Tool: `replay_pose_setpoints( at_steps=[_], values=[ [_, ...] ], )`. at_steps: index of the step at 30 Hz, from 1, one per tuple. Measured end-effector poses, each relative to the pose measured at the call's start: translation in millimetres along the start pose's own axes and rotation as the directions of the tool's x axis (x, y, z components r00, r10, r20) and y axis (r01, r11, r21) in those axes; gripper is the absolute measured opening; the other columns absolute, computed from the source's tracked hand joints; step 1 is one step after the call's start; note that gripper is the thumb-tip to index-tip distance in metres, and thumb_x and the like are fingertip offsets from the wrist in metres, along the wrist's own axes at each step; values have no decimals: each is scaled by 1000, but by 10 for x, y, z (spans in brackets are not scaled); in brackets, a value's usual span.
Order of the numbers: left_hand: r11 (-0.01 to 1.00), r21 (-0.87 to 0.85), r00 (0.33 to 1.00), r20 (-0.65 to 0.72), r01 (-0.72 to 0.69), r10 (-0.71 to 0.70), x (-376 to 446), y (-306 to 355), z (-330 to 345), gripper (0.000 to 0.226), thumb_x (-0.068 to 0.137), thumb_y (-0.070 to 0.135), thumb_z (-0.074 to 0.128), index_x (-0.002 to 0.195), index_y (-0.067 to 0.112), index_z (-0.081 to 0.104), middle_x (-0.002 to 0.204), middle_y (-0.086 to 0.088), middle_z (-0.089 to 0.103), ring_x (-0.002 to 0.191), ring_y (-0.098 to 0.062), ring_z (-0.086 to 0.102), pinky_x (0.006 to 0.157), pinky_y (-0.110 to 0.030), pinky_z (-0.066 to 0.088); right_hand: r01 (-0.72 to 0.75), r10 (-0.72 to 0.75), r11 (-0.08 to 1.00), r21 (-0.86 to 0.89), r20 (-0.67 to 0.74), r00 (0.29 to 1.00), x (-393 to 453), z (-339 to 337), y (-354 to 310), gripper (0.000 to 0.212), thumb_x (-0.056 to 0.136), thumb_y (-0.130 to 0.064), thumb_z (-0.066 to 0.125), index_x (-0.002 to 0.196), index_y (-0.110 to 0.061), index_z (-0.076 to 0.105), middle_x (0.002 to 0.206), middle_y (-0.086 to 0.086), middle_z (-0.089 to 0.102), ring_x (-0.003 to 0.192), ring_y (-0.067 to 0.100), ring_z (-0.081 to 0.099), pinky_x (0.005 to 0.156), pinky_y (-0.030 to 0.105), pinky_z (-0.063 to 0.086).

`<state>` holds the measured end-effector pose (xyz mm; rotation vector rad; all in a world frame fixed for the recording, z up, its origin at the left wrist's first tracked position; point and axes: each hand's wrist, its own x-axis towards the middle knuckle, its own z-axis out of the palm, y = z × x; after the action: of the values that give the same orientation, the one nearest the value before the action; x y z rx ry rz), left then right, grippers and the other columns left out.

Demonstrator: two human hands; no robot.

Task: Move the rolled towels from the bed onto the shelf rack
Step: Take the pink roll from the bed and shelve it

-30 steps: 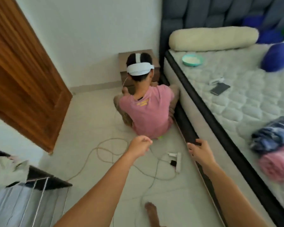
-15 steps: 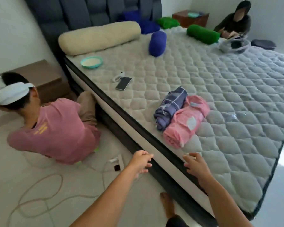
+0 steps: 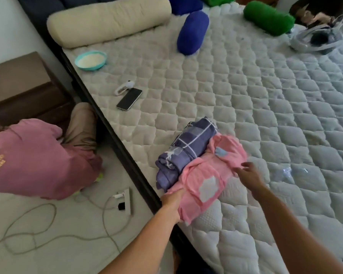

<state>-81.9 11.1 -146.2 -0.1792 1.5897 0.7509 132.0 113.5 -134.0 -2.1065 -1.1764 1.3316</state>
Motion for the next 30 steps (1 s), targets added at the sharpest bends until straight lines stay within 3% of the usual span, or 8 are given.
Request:
replay_pose_setpoints(
  at_steps=[4,7,10,14,20,25,27,30],
  values=[
    [999,39,993,-114,11,-7,594,-57,53,115,17,42,81,123,16,46,116,-14,65,97,-36,67,88,-60,51,74,-76,984,-163,-5,997,485,-40,-345,64,82,-26,66,137,-6,41,136,22,49,118,40,52,97,51,46],
    [998,39,991,-131,41,-35,791,-111,-9,105,19,38,82,119,18,54,111,-13,69,92,-36,70,81,-67,49,108,-103,963,-246,34,994,744,-10,-481,75,81,-31,69,142,-5,33,143,23,41,128,41,44,105,52,39],
    [996,77,988,-150,39,-28,835,-133,-83,104,19,36,85,118,20,59,111,-13,69,93,-38,69,80,-68,48,36,-14,979,-200,111,994,862,89,-497,84,81,-37,69,146,-10,24,147,22,36,131,41,40,106,48,36],
    [997,57,987,-156,52,-42,743,-130,-52,107,17,36,83,119,22,55,116,-11,66,99,-35,67,84,-65,48,6,28,970,-243,136,990,847,136,-432,87,79,-49,67,144,-8,29,142,24,43,127,42,44,103,47,40],
    [995,96,983,-183,17,0,335,113,56,106,28,38,84,127,17,52,121,-12,62,104,-37,63,91,-58,49,-31,70,970,-239,154,986,723,-37,-427,71,80,-43,68,130,2,46,129,25,53,113,38,53,90,43,44],
    [986,148,982,-159,-77,100,120,176,-184,81,45,32,89,119,12,62,112,-14,69,101,-32,67,95,-49,53,-153,168,983,-106,159,973,314,-96,-224,57,75,-35,74,117,-4,51,112,18,53,110,38,55,95,54,47],
    [961,233,970,-155,-146,185,-28,187,-362,63,61,29,85,118,12,66,115,-12,69,104,-29,66,97,-41,53,-224,226,974,-34,187,956,64,-30,-149,47,75,-32,73,109,-9,49,113,18,54,107,37,55,95,57,46],
    [921,331,935,-210,-206,285,-143,146,-749,51,77,30,75,123,11,64,124,-11,64,113,-28,61,97,-33,50,-264,257,965,-1,224,940,-361,167,-89,51,77,-31,71,118,-10,48,115,17,53,105,37,54,90,58,47]
  ],
)
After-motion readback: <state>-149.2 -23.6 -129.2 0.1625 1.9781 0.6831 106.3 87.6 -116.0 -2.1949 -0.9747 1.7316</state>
